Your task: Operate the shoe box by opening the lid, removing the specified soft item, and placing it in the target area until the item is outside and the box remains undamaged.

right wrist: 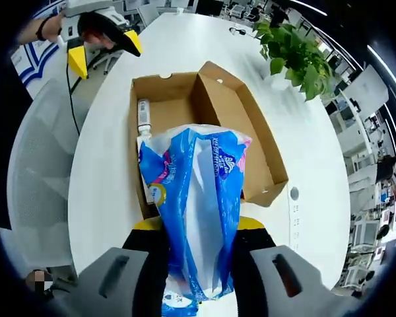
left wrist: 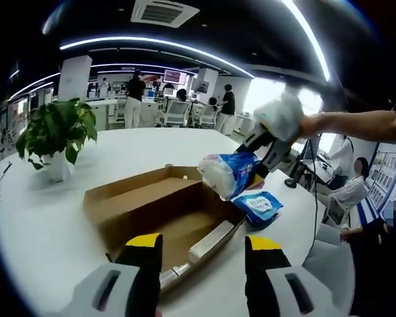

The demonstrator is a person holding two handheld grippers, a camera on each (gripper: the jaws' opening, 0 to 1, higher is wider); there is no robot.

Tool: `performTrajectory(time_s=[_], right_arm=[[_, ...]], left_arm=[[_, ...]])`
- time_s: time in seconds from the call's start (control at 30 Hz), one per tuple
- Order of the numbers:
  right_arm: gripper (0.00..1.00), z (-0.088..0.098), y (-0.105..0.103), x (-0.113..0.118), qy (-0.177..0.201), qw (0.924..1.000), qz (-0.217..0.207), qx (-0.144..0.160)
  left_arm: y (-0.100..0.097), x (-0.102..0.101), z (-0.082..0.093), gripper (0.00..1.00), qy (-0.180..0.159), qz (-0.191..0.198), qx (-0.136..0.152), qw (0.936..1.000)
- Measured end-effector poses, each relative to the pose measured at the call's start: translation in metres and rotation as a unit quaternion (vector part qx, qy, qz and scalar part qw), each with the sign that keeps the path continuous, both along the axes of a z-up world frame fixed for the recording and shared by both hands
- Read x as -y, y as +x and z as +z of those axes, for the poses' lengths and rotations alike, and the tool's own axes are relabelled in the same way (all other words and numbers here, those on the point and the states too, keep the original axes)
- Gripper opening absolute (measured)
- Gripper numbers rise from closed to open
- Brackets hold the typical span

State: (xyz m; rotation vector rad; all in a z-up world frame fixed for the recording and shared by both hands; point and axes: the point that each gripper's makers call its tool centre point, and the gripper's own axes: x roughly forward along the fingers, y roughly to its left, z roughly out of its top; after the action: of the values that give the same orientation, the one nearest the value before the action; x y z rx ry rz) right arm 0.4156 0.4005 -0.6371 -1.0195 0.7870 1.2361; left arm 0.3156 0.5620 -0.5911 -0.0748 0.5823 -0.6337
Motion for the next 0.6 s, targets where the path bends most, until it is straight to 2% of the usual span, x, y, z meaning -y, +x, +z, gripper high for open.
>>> performTrajectory(time_s=[0.2, 0.33, 0.6], right_arm=[[0.33, -0.006, -0.010, 0.050, -0.010, 0.9994, -0.033, -0.003], [0.33, -0.015, -0.024, 0.092, -0.026, 0.9982, -0.053, -0.009], [0.33, -0.028, -0.052, 0.163, -0.035, 0.9933, -0.107, -0.024]], left_arm=[[0.005, 0.020, -0.002, 0.51, 0.003, -0.023, -0.002, 0.9997], [0.010, 0.035, -0.003, 0.51, 0.004, -0.038, -0.003, 0.9993], [0.017, 0.069, -0.003, 0.51, 0.008, -0.068, -0.002, 0.9976]])
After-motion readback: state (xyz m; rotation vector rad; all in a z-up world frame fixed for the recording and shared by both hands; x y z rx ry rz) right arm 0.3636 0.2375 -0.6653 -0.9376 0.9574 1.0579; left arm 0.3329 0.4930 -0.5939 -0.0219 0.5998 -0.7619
